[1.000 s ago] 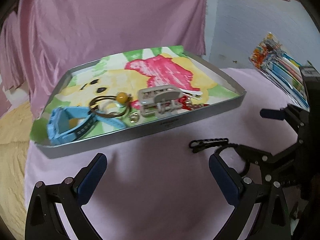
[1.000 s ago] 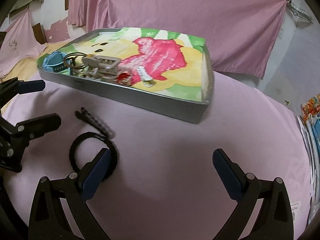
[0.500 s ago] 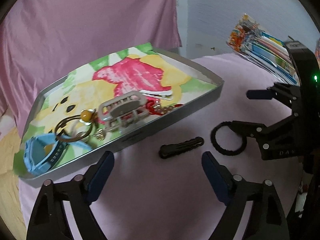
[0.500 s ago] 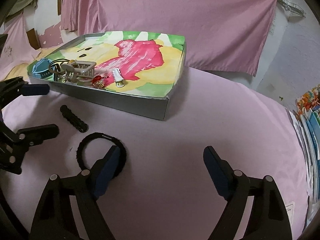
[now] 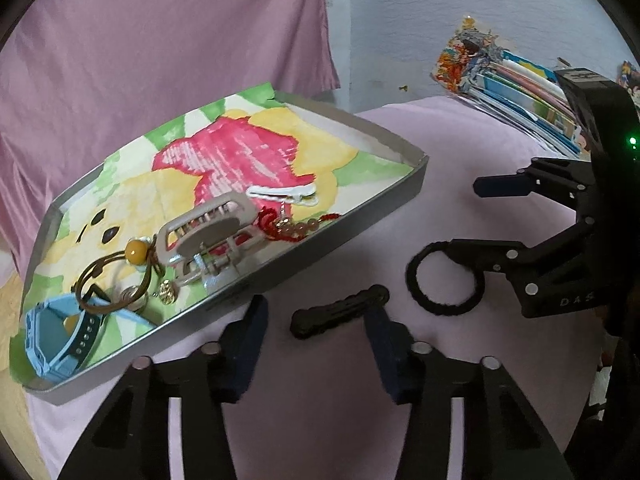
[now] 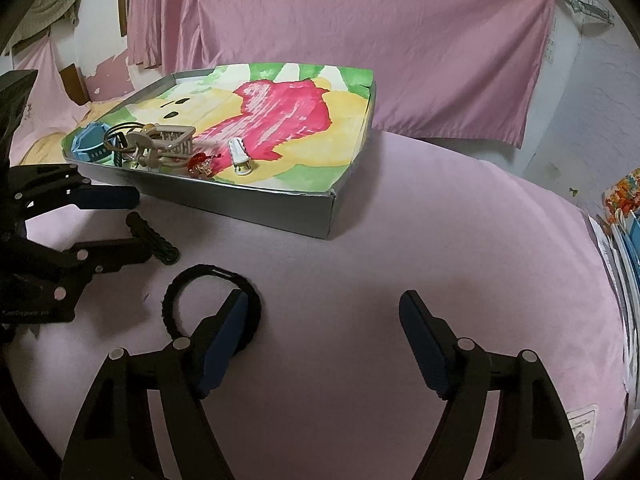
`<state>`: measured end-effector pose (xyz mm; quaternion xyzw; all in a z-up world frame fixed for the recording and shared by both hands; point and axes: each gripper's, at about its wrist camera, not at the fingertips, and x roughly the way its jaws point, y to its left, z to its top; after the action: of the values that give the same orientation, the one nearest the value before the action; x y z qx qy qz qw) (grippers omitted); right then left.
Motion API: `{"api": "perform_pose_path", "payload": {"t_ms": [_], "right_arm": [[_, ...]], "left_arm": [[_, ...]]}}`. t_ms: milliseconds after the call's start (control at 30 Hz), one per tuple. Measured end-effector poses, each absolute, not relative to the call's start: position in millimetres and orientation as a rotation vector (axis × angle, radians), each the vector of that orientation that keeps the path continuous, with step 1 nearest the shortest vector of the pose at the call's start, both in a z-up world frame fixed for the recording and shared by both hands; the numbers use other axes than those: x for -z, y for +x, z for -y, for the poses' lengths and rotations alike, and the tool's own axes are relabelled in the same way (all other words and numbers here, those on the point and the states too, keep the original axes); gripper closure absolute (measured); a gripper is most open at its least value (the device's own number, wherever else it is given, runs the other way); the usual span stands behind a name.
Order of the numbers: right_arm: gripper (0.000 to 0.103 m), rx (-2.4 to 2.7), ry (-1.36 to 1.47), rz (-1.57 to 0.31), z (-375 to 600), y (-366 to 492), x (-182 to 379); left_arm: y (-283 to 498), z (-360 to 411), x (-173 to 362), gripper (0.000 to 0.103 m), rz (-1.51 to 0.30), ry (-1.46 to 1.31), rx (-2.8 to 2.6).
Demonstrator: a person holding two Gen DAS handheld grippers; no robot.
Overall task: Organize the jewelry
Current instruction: 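Grasp the black beaded strip with the left tool while the right grasps the black bracelet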
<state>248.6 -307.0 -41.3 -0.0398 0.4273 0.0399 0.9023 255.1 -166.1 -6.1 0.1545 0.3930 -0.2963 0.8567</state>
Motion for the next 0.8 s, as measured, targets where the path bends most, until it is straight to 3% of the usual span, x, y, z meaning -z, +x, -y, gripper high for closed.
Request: {"api": "perform_pose_path", "payload": {"t_ms": [200, 300, 500, 733, 800], "right_arm": [[0.042, -0.097, -0.079, -0.88, 305, 247, 41], [0.046, -0.104, -0.085, -0.877, 301, 246, 40], [0.069, -0.15, -0.04, -0.874, 298, 242, 41], [0.085, -0.194, -0.011, -0.874, 291, 236, 41], [0.094, -0.211, 0.005, -0.873, 289, 234, 41]], "left_arm": [[252, 170, 8, 0.082, -0.842, 0.338, 0.663], [249, 168, 8, 0.086, -0.847, 0.339, 0.665], [243, 169, 8, 0.087, -0.854, 0.328, 0.687], [240, 167, 9, 0.087, -0.878, 0.254, 0.638], [237, 165, 9, 0.087, -0.88, 0.23, 0.629]]}}
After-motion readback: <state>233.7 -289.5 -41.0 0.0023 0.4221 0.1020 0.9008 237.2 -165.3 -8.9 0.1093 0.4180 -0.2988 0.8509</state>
